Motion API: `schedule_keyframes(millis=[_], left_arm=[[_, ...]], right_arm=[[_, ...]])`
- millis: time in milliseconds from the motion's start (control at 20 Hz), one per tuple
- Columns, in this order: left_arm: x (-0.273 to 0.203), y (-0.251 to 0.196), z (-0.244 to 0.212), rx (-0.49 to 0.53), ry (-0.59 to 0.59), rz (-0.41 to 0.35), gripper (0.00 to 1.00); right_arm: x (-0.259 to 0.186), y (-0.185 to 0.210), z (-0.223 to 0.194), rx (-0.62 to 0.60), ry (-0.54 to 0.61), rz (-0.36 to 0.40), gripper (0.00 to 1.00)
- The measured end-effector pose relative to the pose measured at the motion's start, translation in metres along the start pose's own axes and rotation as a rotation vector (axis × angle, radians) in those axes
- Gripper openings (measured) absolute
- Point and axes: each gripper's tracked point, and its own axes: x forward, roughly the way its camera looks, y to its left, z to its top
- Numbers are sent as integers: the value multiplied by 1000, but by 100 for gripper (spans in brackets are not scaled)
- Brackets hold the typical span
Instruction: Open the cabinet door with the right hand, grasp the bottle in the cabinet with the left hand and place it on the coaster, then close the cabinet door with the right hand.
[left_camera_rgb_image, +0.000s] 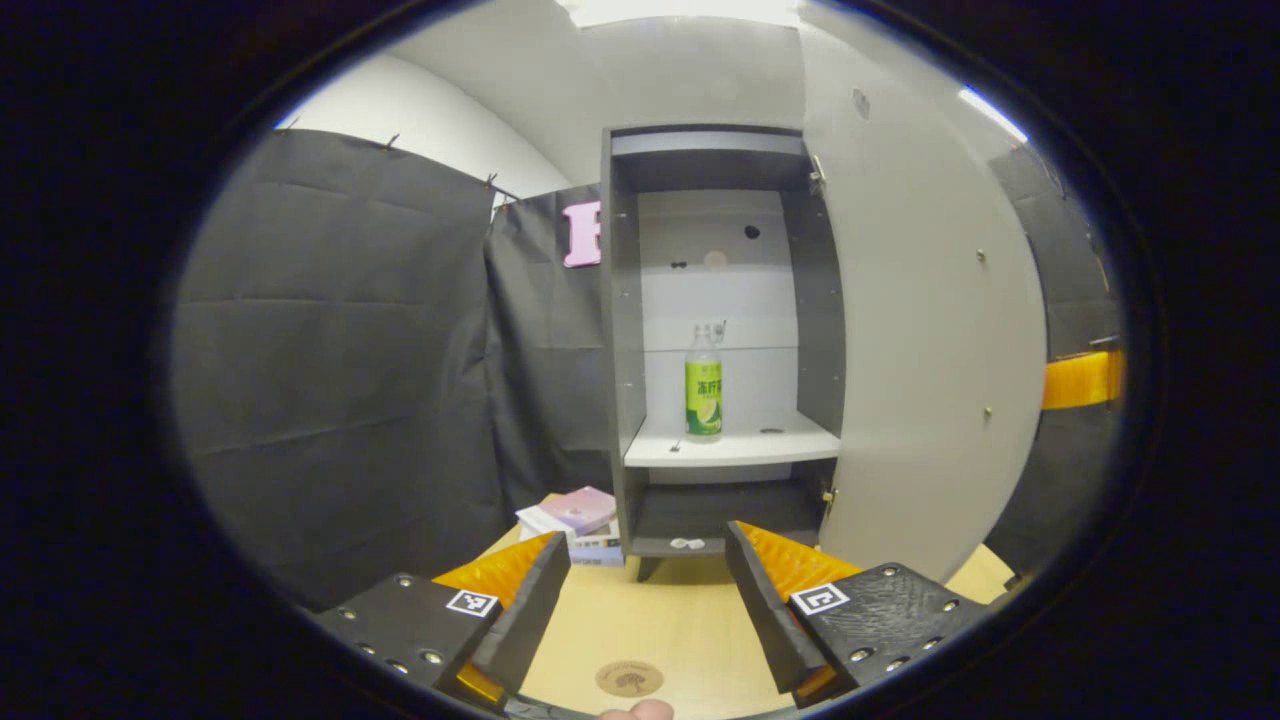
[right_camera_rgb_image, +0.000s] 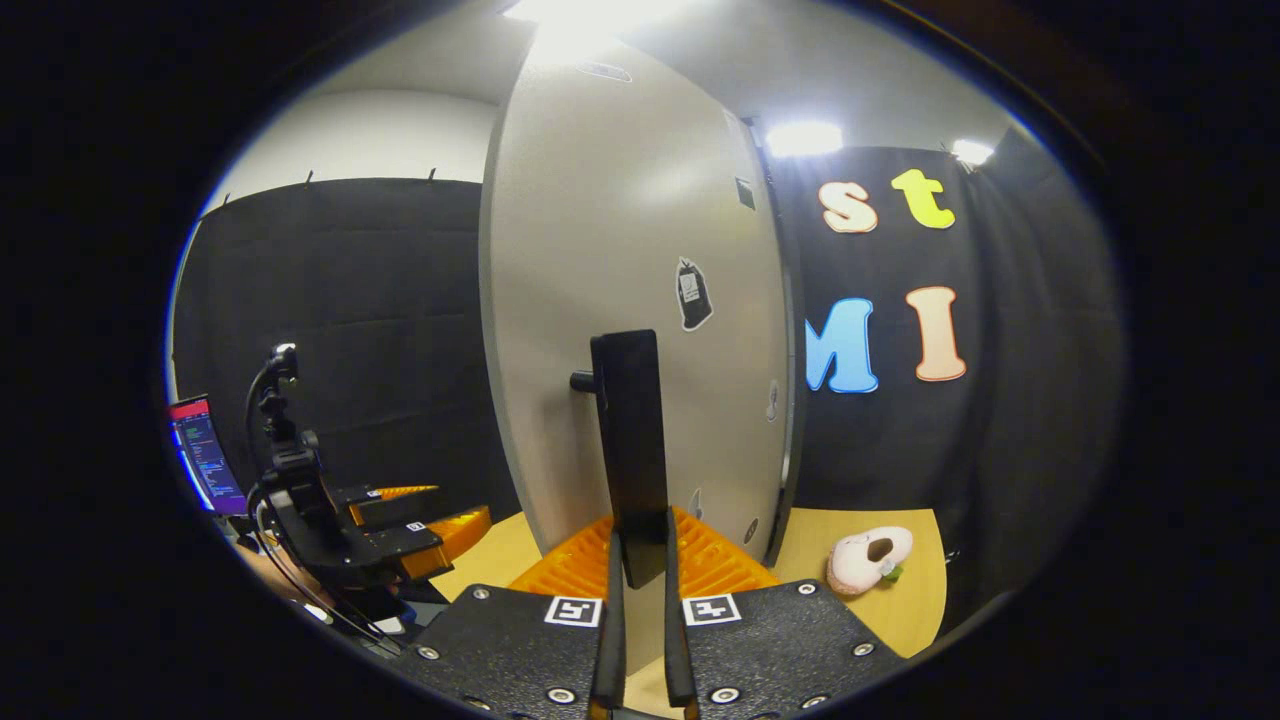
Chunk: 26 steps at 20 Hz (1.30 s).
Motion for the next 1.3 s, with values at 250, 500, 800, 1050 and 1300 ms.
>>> schedule_keyframes(millis=[250,500,800,1050,1300], left_arm=[[47,-33,37,80,-74,-38,90],[121,-63,63,55,-115,-127,94],[252,-84,57,24,-98,-201,90],[335,-89,54,-4,-123,-176,89],[391,-83,54,-45,-118,-186,89]], right_arm=[[-8,-17,3,-25,-34,-120,14],[-11,-27,0,-59,-6,-276,13],[-25,-28,-10,-37,39,-381,20],[-53,-37,-41,-50,87,-559,62],[-80,-42,-102,123,150,-743,92]])
